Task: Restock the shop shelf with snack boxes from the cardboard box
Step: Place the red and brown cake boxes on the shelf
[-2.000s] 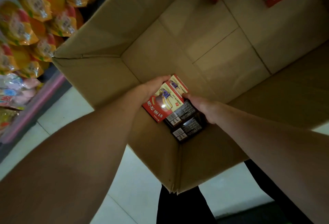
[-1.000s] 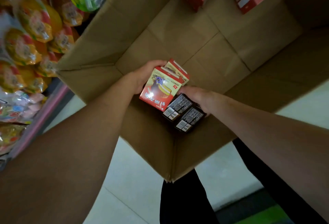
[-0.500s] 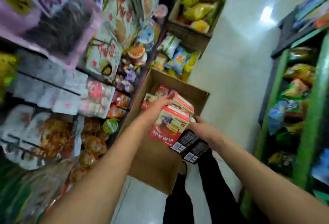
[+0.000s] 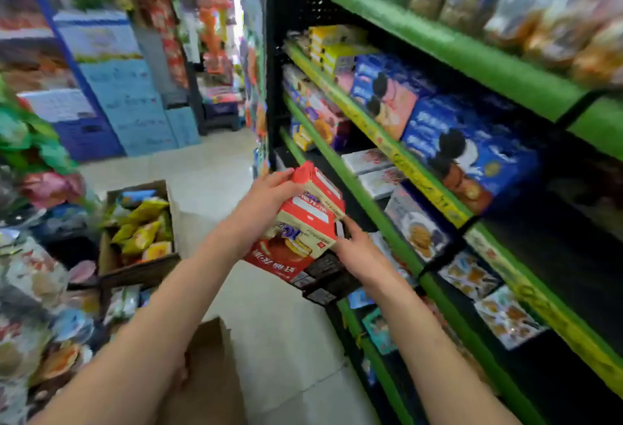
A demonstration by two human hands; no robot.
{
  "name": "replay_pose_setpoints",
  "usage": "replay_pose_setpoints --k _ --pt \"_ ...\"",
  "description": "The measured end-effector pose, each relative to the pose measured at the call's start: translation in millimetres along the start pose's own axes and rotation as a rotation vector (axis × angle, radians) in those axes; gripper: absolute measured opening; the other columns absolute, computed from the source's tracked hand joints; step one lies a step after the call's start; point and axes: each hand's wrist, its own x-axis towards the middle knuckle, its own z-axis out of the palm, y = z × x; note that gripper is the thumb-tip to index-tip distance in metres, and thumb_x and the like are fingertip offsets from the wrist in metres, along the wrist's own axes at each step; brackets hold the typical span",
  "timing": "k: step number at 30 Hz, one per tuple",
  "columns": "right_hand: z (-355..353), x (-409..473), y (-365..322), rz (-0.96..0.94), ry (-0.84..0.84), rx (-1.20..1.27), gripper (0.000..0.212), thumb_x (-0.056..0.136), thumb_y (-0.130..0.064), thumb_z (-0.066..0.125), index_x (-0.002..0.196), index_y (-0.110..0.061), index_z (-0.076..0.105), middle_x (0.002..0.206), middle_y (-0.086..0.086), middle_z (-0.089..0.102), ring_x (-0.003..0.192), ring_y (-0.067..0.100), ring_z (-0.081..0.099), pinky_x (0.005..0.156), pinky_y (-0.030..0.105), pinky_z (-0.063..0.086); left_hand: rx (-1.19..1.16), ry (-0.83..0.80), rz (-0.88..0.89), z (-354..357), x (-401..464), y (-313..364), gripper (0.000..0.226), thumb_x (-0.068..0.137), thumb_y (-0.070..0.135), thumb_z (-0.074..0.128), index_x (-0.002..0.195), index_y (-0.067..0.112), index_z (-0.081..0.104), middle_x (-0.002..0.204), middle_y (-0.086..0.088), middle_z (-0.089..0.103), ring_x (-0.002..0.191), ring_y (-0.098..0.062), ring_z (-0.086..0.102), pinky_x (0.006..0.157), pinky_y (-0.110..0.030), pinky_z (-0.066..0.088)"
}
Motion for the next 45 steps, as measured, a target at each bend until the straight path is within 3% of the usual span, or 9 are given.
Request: replay_pose_setpoints --k 3,7,10,17,26,37,40,42,45 --pt "-61.4 -41.1 -10.2 -0.065 0.124 0.088 0.093 0.059 -0.086 0.063 0.141 -0.048 0.040 0.151 -0.009 0.044 0.134 0.018 0.046 0.107 0.045 0.040 0.047 -0.112 0.098 49.4 -11.5 55.0 0.074 0.063 0.056 0.062 0.135 0.041 0.050 0.127 -0.011 0.058 0.098 -0.025 0.070 0.090 -0.045 0.055" --pt "-126.4 -95.1 -7.4 -0.141 0.336 -0.009 0.090 0.058 -0.085 0.049 0.139 -0.048 0.039 0.150 0.002 0.040 0.137 0.029 0.042 0.112 0.050 0.034 -0.073 -0.161 0.265 104.4 -48.3 95.3 0.050 0.069 0.046 0.066 0.119 0.049 0.059 0.131 -0.008 0.057 0.096 -0.022 0.070 0.082 -0.041 0.056" --pt "-164.7 -132.8 1.3 -0.146 0.450 -0.120 0.085 0.070 -0.072 0.055 0.147 -0.045 0.029 0.152 0.005 0.031 0.140 0.037 0.032 0.116 0.050 0.026 -0.216 -0.181 0.307 136.7 -87.9 100.2 0.036 0.067 0.050 0.067 0.100 0.063 0.061 0.134 -0.004 0.055 0.104 -0.024 0.068 0.078 -0.040 0.058" --pt "-197.1 -197.3 12.4 -0.105 0.592 -0.458 0.098 0.072 -0.083 0.049 0.153 -0.039 0.015 0.161 0.000 0.015 0.140 0.045 0.021 0.107 0.062 0.024 -0.555 -0.219 0.332 178.9 -139.6 75.0 0.057 0.080 0.031 0.060 0.136 0.032 0.052 0.120 -0.008 0.069 0.090 -0.022 0.072 0.065 -0.033 0.058" --pt "-230.9 -204.5 23.0 0.022 0.766 -0.783 0.110 0.072 -0.087 0.043 0.155 -0.018 0.020 0.158 0.010 0.022 0.136 0.045 0.029 0.106 0.061 0.026 -0.816 -0.317 0.235 240.6 -126.9 48.3 0.040 0.093 0.028 0.052 0.133 0.026 0.052 0.109 -0.009 0.071 0.089 -0.024 0.070 0.070 -0.036 0.058" --pt "-271.9 -190.7 64.5 0.282 0.821 -0.664 0.097 0.068 -0.086 0.036 0.148 -0.031 0.029 0.155 0.006 0.036 0.138 0.040 0.035 0.113 0.061 0.024 -0.706 -0.539 0.022 316.7 -67.4 39.6 0.046 0.095 0.034 0.054 0.138 0.016 0.051 0.102 -0.010 0.072 0.087 -0.024 0.071 0.070 -0.037 0.056" --pt "-285.6 -188.4 69.0 0.310 0.789 -0.565 0.076 0.076 -0.078 0.033 0.138 -0.036 0.043 0.147 0.002 0.048 0.131 0.031 0.046 0.111 0.056 0.030 -0.581 -0.613 -0.038 336.7 -57.8 56.6 0.038 0.093 0.039 0.054 0.120 0.014 0.066 0.098 -0.014 0.073 0.083 -0.028 0.072 0.070 -0.038 0.057" --pt "-288.1 -185.6 78.6 0.356 0.847 -0.631 0.070 0.081 -0.068 0.027 0.142 -0.036 0.040 0.154 0.000 0.040 0.139 0.029 0.038 0.114 0.055 0.024 -0.437 -0.638 -0.078 350.6 -53.1 68.6 0.036 0.087 0.045 0.056 0.097 0.016 0.075 0.091 -0.016 0.075 0.075 -0.028 0.073 0.065 -0.037 0.057" --pt "-283.5 -184.3 95.7 0.274 0.981 -0.785 0.059 0.091 -0.054 0.035 0.146 -0.031 0.038 0.156 0.000 0.036 0.142 0.030 0.032 0.113 0.052 0.022 -0.278 -0.664 -0.098 365.9 -48.0 80.9 0.044 0.082 0.048 0.055 0.097 0.010 0.073 0.091 -0.020 0.074 0.084 -0.036 0.072 0.082 -0.052 0.058"
